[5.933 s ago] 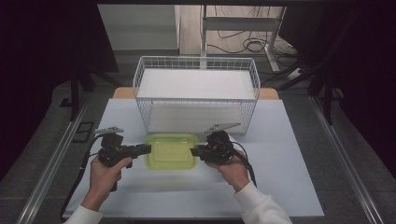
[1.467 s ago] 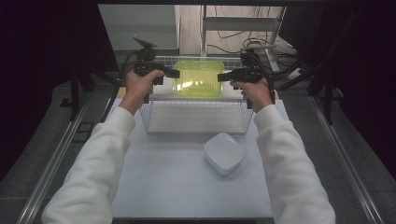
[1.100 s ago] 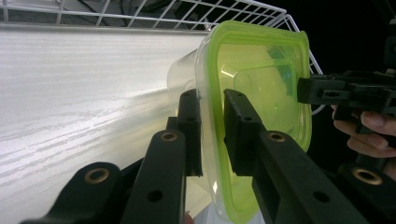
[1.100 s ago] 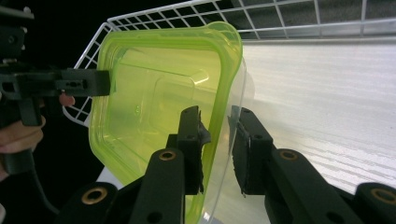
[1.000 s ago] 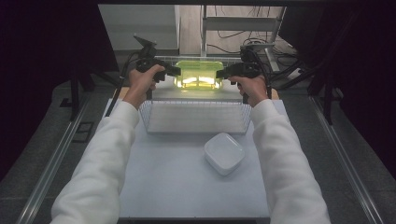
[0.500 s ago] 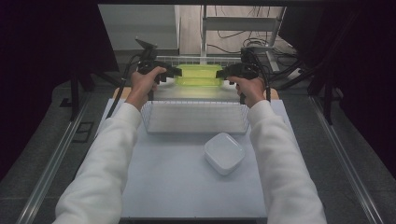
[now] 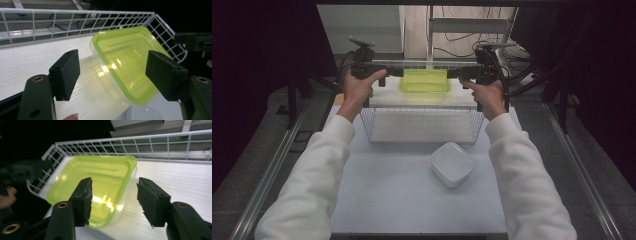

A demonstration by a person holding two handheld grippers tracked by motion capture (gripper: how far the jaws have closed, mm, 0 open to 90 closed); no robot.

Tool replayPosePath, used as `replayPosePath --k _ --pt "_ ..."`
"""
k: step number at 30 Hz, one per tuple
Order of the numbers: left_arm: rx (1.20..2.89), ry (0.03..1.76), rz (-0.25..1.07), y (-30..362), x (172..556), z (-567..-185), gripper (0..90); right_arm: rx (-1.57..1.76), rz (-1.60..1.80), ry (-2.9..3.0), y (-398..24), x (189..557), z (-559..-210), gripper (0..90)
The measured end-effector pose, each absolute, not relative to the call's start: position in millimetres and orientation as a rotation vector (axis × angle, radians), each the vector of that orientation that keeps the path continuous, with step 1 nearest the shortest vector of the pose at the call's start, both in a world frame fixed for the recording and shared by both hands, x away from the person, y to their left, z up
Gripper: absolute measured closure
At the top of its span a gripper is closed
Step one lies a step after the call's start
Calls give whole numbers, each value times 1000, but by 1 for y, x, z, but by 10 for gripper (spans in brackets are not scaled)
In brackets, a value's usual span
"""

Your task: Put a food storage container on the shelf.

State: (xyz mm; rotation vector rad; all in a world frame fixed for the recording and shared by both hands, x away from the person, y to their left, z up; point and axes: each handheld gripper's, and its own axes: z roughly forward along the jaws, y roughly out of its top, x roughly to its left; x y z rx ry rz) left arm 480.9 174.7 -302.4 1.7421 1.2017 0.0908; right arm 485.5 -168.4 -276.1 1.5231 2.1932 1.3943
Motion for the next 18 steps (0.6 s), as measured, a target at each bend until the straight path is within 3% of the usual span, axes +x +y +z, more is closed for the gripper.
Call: replayPosePath --k 9,18 --pt "1816 1116 167 186 444 -293 252 1281 1311 2339 -175 462 -276 370" --pt "1842 1048 148 197 394 -308 256 1184 1344 2400 -190 431 -289 351"
